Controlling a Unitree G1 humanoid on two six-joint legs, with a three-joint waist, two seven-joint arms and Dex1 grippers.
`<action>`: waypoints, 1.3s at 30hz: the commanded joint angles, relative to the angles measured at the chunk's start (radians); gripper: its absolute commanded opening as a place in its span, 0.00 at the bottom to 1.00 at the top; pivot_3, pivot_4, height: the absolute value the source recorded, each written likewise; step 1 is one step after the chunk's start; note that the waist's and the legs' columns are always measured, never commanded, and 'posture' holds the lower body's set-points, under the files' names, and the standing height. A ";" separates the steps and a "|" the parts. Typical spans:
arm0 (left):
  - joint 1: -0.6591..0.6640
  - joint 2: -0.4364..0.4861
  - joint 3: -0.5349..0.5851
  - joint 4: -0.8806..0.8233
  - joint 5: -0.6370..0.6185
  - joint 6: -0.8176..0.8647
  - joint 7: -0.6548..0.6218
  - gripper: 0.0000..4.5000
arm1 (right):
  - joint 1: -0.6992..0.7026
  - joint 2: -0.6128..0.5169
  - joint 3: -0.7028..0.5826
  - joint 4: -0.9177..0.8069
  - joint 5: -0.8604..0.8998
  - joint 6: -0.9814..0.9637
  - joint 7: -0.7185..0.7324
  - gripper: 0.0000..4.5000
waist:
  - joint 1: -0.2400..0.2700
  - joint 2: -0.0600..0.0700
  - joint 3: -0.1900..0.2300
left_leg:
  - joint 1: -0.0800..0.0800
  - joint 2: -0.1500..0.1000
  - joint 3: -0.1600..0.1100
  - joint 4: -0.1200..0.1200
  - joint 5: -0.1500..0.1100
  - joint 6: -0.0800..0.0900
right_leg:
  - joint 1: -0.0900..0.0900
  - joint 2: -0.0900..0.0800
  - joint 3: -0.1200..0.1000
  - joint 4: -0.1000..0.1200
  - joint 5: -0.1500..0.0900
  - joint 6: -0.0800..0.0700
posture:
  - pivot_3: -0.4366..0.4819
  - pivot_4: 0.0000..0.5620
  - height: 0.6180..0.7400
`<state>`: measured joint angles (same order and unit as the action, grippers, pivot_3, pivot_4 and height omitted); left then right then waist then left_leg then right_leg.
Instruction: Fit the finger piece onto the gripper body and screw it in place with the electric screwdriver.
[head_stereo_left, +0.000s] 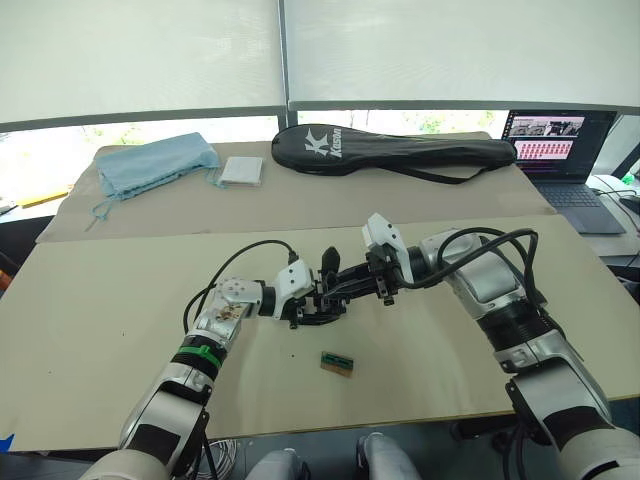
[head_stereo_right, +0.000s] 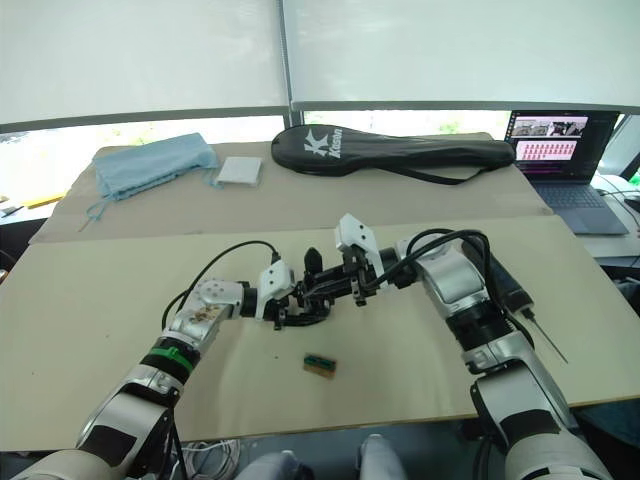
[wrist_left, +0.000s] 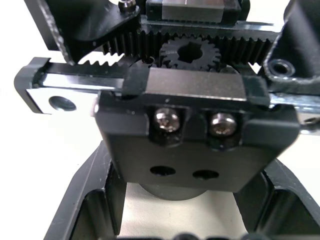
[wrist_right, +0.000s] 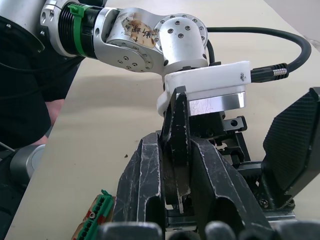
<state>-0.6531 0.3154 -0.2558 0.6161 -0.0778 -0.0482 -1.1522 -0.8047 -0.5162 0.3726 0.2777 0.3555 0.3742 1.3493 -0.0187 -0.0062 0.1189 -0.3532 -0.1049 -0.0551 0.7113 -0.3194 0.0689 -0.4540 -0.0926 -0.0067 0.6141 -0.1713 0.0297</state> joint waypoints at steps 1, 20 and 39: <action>-0.028 0.004 0.015 -0.043 -0.018 -0.029 -0.030 0.51 | 0.069 -0.056 0.107 0.113 -0.191 0.085 -0.080 0.07 | 0.000 0.000 0.000 | 0.000 0.000 0.000 0.000 0.000 0.000 | 0.000 0.000 0.000 0.000 0.000 0.000 | 0.48 0.27 0.96; -0.063 -0.016 0.016 0.028 -0.008 -0.060 -0.048 0.51 | 0.044 -0.085 -0.154 -0.276 0.065 0.277 -0.088 0.76 | 0.009 0.003 0.004 | -0.018 -0.002 0.000 0.004 0.000 0.000 | -0.016 -0.002 -0.003 0.001 0.000 0.000 | 0.48 0.27 0.96; 0.076 0.171 0.104 -0.323 -0.151 0.199 -0.136 1.00 | 0.119 -0.578 -0.252 -0.224 -0.076 0.458 -0.152 0.99 | 0.026 0.002 0.006 | -0.019 -0.001 0.000 0.003 0.000 0.001 | -0.015 -0.002 0.001 -0.002 0.000 0.000 | 0.48 0.27 0.96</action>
<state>-0.5820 0.4516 -0.2022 0.4363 -0.1549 0.0623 -1.2617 -0.6633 -1.0601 0.1447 0.0047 0.3309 0.7918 1.2458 0.0075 -0.0040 0.1250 -0.3729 -0.1055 -0.0550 0.7145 -0.3196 0.0696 -0.4695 -0.0952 -0.0039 0.6127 -0.1711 0.0294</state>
